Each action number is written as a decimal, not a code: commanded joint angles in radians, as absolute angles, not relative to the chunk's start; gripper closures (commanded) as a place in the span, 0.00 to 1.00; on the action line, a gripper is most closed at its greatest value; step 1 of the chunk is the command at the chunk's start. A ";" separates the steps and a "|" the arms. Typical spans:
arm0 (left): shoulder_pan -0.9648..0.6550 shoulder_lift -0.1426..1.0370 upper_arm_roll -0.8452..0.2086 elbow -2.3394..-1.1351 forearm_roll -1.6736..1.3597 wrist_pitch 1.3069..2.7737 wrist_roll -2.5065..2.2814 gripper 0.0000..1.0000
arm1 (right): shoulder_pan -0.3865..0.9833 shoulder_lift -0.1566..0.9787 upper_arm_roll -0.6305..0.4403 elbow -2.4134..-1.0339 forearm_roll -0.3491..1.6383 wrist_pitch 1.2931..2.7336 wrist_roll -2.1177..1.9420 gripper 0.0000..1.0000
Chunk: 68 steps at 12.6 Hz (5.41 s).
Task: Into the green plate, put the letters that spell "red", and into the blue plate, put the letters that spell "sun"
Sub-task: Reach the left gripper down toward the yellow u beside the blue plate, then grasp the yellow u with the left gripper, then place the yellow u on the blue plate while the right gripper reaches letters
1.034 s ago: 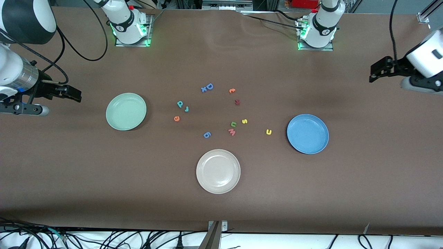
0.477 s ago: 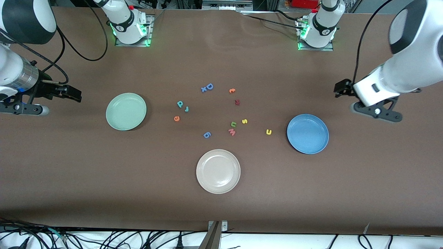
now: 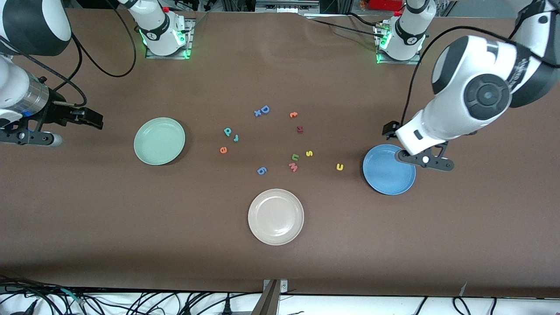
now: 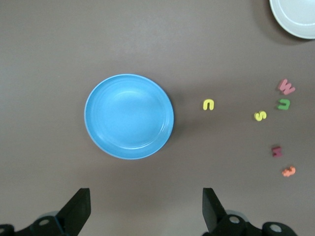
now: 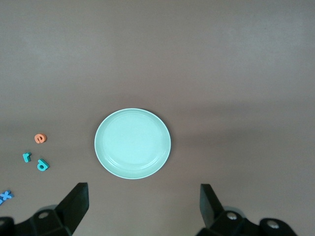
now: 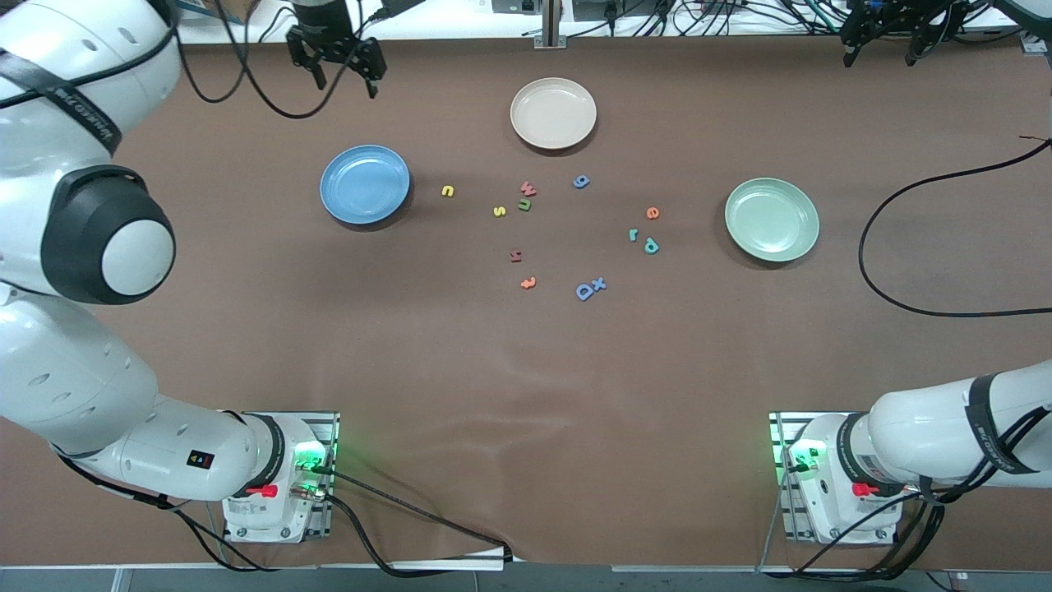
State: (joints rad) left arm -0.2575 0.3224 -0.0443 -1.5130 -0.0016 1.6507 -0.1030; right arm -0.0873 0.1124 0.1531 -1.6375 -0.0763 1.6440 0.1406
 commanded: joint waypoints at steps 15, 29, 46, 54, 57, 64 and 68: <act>-0.318 0.494 -0.038 -1.489 -0.023 1.859 -0.147 0.00 | -0.078 0.106 0.146 -1.637 -0.071 1.635 0.141 0.00; -0.397 0.578 -0.038 -1.750 -0.086 2.225 -0.235 0.00 | -0.078 0.106 0.146 -1.637 -0.071 1.635 0.141 0.00; -0.430 0.635 -0.038 -1.887 -0.080 2.520 -0.272 0.88 | 0.033 0.147 0.147 -1.641 -0.060 1.637 0.315 0.01; -0.385 0.516 -0.028 -1.830 -0.069 2.274 -0.247 0.96 | 0.239 0.310 0.147 -1.676 0.005 1.776 0.667 0.01; -0.307 0.502 -0.026 -1.787 -0.069 2.157 -0.063 0.94 | 0.302 0.336 0.149 -1.791 0.047 1.946 0.811 0.01; -0.232 0.543 -0.028 -1.798 0.081 2.168 0.015 0.00 | 0.321 0.403 0.225 -2.005 0.051 2.192 0.997 0.01; -0.238 0.532 -0.035 -1.796 0.071 2.161 0.003 0.00 | 0.324 0.491 0.229 -2.022 0.051 2.268 1.035 0.02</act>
State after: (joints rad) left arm -0.2298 0.5476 -0.0306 -1.7982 0.0459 2.1709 0.0172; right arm 0.3210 0.4594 0.2248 -2.0153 0.0344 2.2215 0.9999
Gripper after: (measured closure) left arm 0.132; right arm 0.018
